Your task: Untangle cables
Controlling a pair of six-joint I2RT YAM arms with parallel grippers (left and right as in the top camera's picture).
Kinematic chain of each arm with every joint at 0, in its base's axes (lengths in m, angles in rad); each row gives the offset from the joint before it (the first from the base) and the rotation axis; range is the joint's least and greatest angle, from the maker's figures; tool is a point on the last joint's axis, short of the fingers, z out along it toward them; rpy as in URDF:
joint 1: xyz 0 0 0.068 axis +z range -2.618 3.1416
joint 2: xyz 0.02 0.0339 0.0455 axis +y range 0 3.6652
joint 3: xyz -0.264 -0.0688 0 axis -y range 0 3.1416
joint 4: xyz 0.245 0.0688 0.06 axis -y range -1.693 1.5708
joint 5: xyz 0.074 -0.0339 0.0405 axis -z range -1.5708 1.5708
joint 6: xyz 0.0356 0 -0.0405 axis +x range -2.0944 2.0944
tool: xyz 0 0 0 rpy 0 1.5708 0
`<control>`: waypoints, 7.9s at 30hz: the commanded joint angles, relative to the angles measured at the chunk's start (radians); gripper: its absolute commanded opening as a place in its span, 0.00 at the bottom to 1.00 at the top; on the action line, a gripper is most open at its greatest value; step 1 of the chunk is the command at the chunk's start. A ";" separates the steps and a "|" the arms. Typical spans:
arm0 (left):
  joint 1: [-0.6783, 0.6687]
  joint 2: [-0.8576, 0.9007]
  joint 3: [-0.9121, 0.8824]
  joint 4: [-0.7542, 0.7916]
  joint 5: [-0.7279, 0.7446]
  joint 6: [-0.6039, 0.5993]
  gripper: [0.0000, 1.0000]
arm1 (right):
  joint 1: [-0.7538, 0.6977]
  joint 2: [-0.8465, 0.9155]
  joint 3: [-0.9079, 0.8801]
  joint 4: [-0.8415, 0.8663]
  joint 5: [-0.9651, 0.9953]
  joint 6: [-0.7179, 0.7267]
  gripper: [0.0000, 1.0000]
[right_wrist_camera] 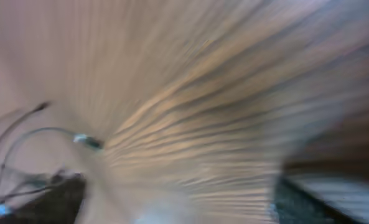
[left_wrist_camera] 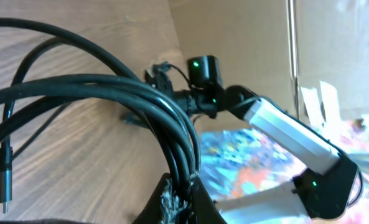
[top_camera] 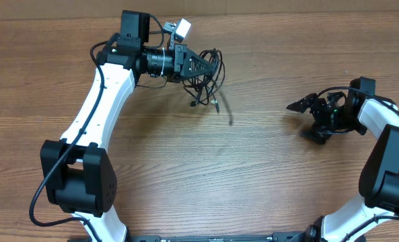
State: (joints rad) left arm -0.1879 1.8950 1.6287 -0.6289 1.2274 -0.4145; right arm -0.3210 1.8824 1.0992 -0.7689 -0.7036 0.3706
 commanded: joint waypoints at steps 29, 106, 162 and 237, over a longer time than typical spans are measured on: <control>-0.121 -0.004 0.009 -0.311 -0.681 -0.484 0.04 | 0.282 0.009 0.000 0.024 -0.775 -0.218 0.59; -0.274 -0.004 -0.022 -0.053 -0.801 -0.116 0.04 | 0.457 -0.001 0.002 0.267 -0.602 0.222 0.04; -0.238 -0.004 -0.036 -0.235 -0.463 0.585 0.38 | 0.408 -0.001 0.002 0.687 -0.628 0.513 0.04; -0.485 -0.162 -0.358 -0.069 -1.288 -0.211 0.42 | 0.412 -0.001 0.002 0.625 -0.486 0.512 0.04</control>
State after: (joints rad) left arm -0.7258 1.8423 1.2621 -0.7124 0.0128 -0.6785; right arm 0.0860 1.8862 1.0973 -0.1406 -1.1732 0.8909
